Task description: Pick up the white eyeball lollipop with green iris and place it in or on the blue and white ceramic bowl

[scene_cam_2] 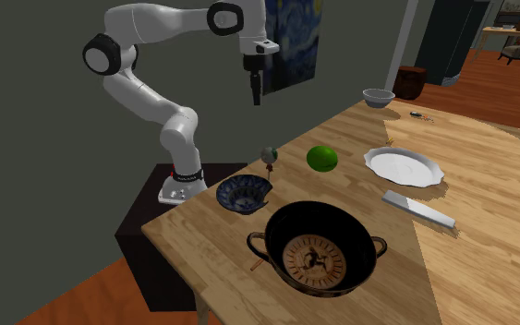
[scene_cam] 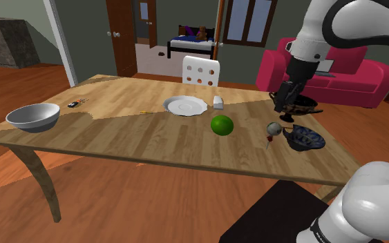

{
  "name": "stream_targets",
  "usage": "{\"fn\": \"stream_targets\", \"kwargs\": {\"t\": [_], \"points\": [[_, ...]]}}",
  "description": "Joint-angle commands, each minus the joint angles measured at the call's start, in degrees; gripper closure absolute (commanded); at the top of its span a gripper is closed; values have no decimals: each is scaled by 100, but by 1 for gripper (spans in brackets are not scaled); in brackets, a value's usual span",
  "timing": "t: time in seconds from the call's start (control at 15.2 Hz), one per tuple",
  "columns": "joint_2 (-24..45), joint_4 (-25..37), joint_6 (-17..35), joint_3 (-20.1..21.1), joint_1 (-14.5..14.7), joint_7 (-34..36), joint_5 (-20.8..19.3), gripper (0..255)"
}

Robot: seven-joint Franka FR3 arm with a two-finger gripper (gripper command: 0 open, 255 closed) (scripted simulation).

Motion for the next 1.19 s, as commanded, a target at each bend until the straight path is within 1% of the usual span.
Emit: {"fn": "stream_targets", "kwargs": {"t": [0.0, 0.53, 0.92, 1.12], "points": [[0, 0, 0, 0, 0, 0, 0, 0], [1355, 29, 633, -527, -565, 402, -125, 0], [2409, 163, 1033, -951, -939, 664, -140, 0], [2434, 11, 1196, -969, -953, 672, -145, 0]]}}
